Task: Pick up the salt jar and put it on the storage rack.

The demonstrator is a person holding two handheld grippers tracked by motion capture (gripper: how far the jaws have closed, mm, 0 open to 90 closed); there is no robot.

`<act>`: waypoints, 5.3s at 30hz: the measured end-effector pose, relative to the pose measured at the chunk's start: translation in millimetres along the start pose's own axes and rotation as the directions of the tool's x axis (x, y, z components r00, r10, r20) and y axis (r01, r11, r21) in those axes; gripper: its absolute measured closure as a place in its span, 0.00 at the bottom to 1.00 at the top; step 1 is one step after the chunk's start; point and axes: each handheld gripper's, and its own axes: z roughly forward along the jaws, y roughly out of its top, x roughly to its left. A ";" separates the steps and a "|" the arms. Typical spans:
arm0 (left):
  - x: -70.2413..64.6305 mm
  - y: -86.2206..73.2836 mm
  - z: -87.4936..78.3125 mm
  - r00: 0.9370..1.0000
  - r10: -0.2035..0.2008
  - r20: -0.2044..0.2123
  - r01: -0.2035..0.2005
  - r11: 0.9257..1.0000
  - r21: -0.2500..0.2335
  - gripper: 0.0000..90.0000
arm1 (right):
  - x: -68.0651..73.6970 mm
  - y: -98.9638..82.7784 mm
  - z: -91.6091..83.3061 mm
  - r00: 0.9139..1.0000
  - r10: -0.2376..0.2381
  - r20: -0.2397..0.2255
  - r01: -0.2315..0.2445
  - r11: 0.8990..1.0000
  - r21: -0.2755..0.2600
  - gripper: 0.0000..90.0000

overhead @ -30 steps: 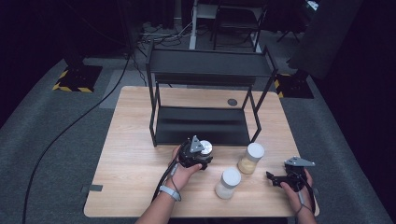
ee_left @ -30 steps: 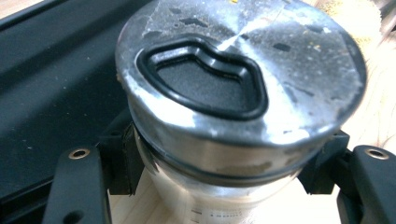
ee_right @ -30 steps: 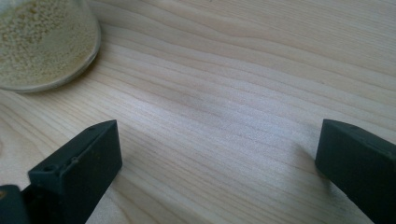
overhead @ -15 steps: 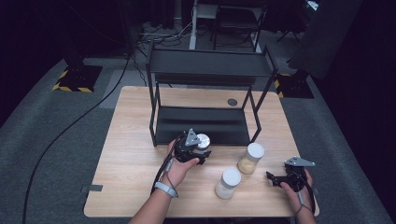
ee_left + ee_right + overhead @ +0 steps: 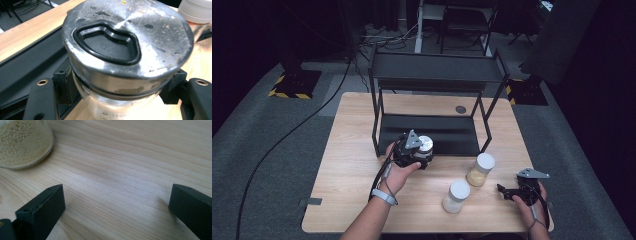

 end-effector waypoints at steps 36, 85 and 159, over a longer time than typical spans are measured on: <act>55.1 3.2 24.9 0.990 -0.049 -0.132 0.051 0.999 0.009 0.33 | 0.3 -0.4 -0.3 1.000 0.000 0.001 0.000 1.000 -0.001 0.01; 69.0 -17.0 42.8 0.972 -0.136 -0.190 0.146 0.988 0.042 0.17 | -0.5 -0.5 -0.4 1.000 -0.008 -0.006 0.008 1.000 -0.001 0.01; 20.6 -119.9 -124.1 0.951 -0.153 -0.269 0.170 0.985 0.041 0.09 | -0.4 -0.4 -0.3 1.000 -0.007 -0.006 0.007 1.000 -0.001 0.01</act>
